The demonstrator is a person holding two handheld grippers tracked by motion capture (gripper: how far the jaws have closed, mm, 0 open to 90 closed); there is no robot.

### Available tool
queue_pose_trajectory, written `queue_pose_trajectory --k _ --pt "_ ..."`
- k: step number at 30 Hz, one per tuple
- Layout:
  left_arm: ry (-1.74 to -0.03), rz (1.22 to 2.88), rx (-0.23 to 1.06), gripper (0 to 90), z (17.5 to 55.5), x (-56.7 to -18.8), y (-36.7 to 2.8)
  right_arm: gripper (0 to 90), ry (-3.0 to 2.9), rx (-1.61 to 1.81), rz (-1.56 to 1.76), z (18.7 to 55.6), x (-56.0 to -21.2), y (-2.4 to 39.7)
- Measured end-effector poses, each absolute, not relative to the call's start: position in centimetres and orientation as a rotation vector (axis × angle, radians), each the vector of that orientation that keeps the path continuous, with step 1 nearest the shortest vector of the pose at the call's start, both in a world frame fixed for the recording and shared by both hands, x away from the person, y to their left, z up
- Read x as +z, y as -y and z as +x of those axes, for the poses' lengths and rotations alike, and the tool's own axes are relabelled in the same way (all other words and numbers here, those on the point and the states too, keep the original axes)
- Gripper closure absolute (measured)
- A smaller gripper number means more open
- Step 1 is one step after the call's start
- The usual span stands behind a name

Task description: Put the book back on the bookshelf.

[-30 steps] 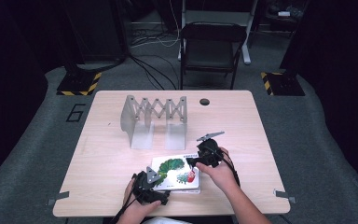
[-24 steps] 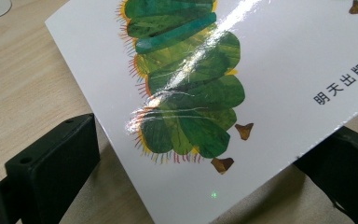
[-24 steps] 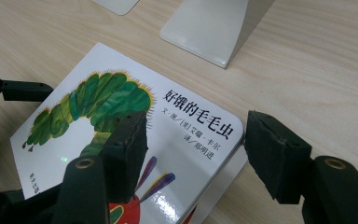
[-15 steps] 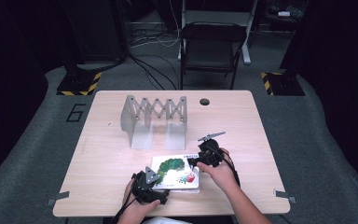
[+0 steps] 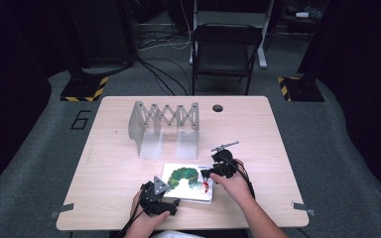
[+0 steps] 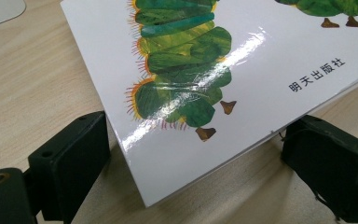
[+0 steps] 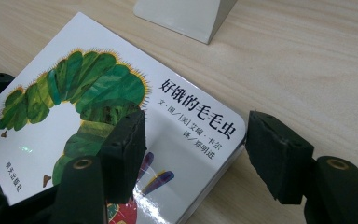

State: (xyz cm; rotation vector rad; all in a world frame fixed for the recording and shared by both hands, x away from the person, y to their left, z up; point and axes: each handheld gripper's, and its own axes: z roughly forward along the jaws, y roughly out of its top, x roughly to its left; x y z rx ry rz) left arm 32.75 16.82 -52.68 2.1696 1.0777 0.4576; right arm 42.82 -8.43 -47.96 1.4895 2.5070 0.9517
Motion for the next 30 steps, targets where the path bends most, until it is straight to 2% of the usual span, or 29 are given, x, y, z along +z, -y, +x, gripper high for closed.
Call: queue_pose_trajectory --k 4,7,30 --pt "-1.08 2.166 0.459 5.8 32.5 -52.8 -16.5 38.0 -2.503 0.963 1.488 42.8 -47.8 8.5" --pt "-1.089 2.176 0.453 0.0 32.4 -52.9 -16.1 38.5 -2.513 0.971 1.47 42.8 -47.6 8.4" --pt "-1.148 2.119 0.489 0.5 32.6 -53.0 -16.3 39.5 -2.502 1.006 1.428 42.7 -46.1 7.9"
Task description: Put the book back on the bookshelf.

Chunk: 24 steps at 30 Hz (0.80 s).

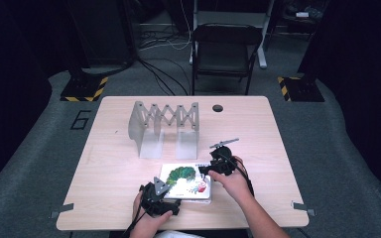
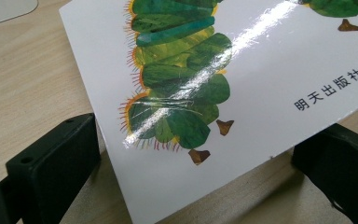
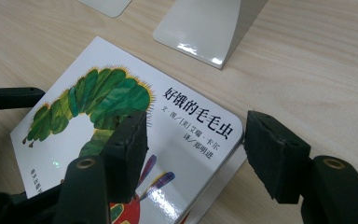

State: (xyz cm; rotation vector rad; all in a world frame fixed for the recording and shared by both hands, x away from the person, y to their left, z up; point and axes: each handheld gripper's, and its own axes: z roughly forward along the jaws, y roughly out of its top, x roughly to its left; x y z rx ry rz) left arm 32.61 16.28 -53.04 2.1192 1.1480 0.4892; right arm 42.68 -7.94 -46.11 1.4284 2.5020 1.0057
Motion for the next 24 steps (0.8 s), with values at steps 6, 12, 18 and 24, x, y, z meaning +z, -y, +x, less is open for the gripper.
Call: queue_pose_trajectory --k 6,12,18,24 --pt "-1.158 2.103 0.5 0.8 32.59 -53.12 -16.18 39.8 -2.501 1.011 1.456 42.83 -46.34 7.97" --pt "-1.159 2.102 0.505 1.0 32.54 -53.12 -16.16 39.7 -2.497 1.002 1.478 42.89 -46.54 7.92" --pt "-1.171 2.093 0.499 1.3 32.45 -53.14 -16.07 39.0 -2.496 1.019 1.493 43.01 -46.77 8.13" --pt "-1.167 2.097 0.506 1.3 32.45 -53.11 -16.1 38.8 -2.502 1.023 1.499 43.1 -47.11 8.25"
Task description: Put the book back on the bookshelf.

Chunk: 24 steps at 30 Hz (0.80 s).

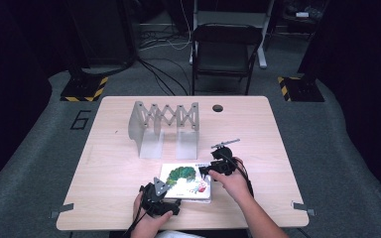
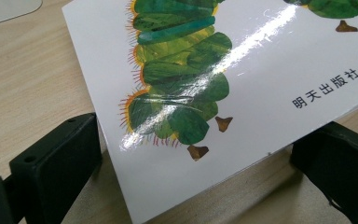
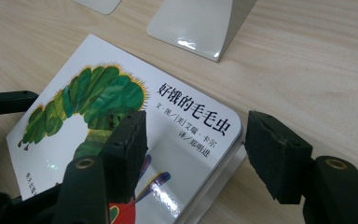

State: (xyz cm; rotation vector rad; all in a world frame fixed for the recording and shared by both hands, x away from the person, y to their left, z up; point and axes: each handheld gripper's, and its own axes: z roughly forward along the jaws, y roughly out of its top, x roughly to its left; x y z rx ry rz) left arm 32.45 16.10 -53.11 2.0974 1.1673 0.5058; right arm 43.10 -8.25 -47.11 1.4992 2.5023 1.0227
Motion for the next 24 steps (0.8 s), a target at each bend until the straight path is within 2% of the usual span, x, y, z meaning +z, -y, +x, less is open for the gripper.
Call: queue_pose_trajectory --k 5,10,15,24 --pt "-1.171 2.091 0.512 1.6 32.4 -53.1 -16.1 37.3 -2.499 1.023 1.527 43.2 -47.4 8.2" --pt "-1.157 2.097 0.512 3.8 32.3 -53.1 -16.1 28.3 -2.507 1.036 1.54 43.4 -47.7 8.4" --pt "-1.142 2.082 0.517 11.8 32.2 -53.0 -16.0 32.8 -2.553 1.041 1.563 43.4 -48.4 8.1" --pt "-1.138 2.086 0.514 11.9 32.2 -53.0 -16.0 31.3 -2.527 0.998 1.564 44.0 -48.7 8.4"
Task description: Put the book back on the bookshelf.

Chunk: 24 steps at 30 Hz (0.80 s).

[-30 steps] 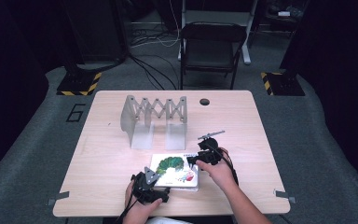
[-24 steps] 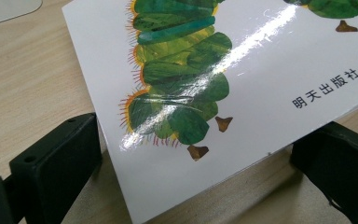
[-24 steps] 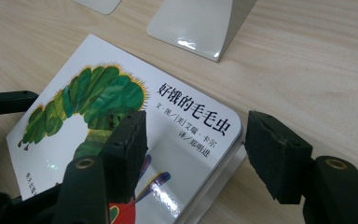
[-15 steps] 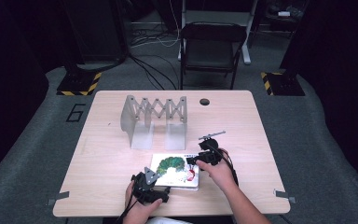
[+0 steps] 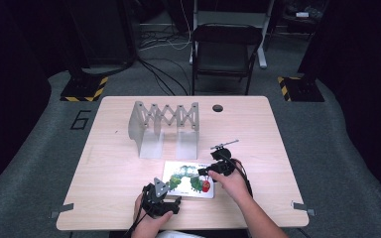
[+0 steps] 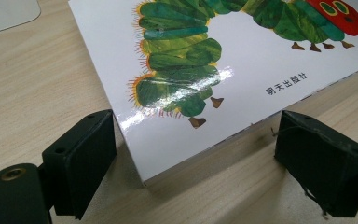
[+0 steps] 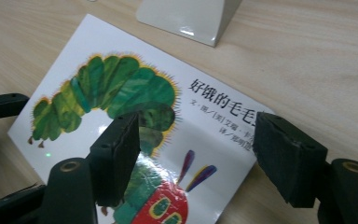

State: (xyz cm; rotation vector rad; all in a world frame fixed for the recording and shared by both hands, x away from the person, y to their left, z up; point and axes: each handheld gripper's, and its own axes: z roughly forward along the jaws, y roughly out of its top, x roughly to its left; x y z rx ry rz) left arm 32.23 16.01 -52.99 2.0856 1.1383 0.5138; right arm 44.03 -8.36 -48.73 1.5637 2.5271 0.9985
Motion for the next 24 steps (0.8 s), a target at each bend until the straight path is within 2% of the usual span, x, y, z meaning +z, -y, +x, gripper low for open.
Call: queue_pose_trajectory --k 11,18,20,24 --pt "-1.13 2.088 0.5 12.0 32.2 -53.0 -16.0 28.4 -2.527 0.953 1.638 45.9 -49.8 8.7" --pt "-1.093 2.102 0.491 12.1 31.6 -53.0 -15.7 27.3 -2.538 0.92 1.615 46.1 -49.8 8.4" --pt "-1.1 2.101 0.504 14.6 31.6 -52.9 -15.8 28.2 -2.544 0.909 1.616 46.2 -49.8 8.4" --pt "-1.123 2.101 0.493 12.7 32.4 -52.9 -16.4 28.5 -2.541 0.922 1.616 46.2 -49.8 8.4"
